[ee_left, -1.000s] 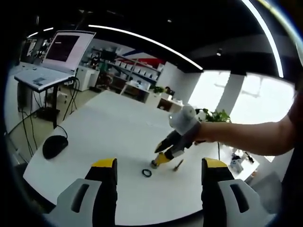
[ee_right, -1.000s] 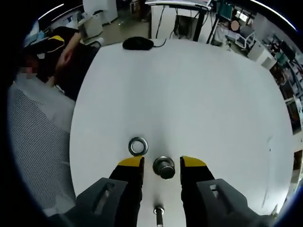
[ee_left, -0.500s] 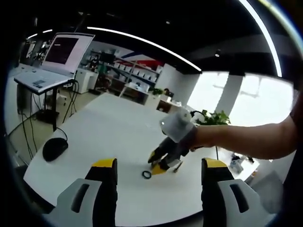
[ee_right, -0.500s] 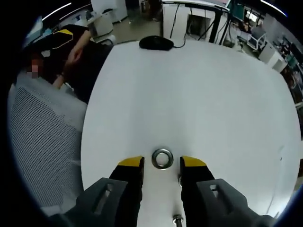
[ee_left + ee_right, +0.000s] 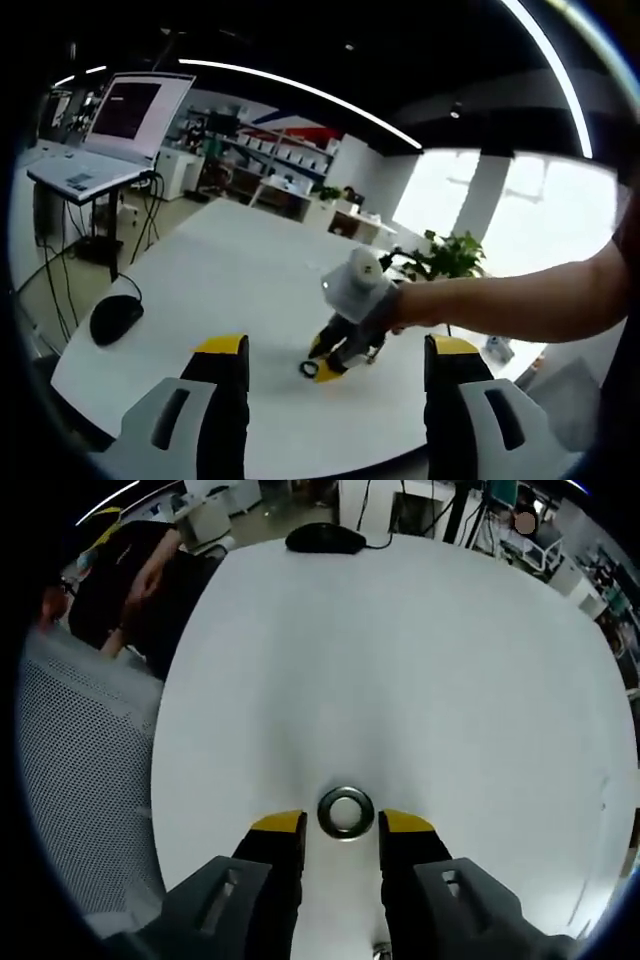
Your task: Place the washer onto the threaded stud by aligning its center hole with the stud, sliding it down to the base, and recovering from edge contact or off-axis alignment until the washer reaches the visible bottom stop.
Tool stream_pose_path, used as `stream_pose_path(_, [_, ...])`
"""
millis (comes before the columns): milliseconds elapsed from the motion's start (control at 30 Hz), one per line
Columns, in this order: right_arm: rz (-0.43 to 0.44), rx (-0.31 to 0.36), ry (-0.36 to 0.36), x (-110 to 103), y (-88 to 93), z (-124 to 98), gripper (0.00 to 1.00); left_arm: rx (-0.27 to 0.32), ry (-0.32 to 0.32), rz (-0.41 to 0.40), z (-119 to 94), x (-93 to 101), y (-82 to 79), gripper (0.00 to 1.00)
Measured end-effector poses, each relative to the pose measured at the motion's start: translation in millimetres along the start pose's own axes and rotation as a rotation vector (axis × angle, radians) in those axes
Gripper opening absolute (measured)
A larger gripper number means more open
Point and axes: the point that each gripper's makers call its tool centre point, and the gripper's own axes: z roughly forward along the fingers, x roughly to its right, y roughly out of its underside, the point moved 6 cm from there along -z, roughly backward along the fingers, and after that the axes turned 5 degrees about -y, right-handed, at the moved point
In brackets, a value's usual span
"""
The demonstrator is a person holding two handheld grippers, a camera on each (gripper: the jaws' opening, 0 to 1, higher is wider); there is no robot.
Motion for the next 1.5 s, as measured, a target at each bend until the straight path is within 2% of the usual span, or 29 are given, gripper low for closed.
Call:
stream_pose_path(167, [-0.057,-0.046,0.031,-2.2,1.9,2.7,0.31,0.001,0.007,0.002,-0.1,0.5,0.0,0.7])
stream_pose_path(300, [-0.048,-0.048,0.033,-2.4,0.8,2.4,0.3,0.002,0.011,0.005,-0.1,0.7,-0.2,0.7])
stream_pose_path(500, [-0.042,-0.067,0.013,-1.6,-0.2,3.3,0.3,-0.002,0.004,0.002,0.1,-0.5,-0.2,0.7])
stream_pose_path(733, [-0.075,-0.111,-0.002,-7.2,-4.1,5.6,0.25,0.015,0.003,-0.002,0.6,0.3,-2.5,0.7])
stream_pose_path(767, [-0.104,-0.117,0.002,-9.4,-5.2,5.9,0.25,0.015,0.003,-0.004,0.4,0.4,-2.4,0.7])
stream_pose_path(967, [-0.102,-0.116,0.0,-10.1,-10.7,8.2,0.25,0.017,0.003,-0.01,-0.5,0.4,-2.0,0.7])
stream_pose_path(1333, [-0.087,-0.114,0.0,-10.2,-9.8,8.1,0.25,0.015,0.002,-0.021,-2.8,-1.2,-1.0,0.7])
stream_pose_path(1500, [-0.057,-0.079,0.01,-10.1,-7.1,6.1,0.23,0.018,0.001,-0.019,-2.7,-1.5,-1.4,0.7])
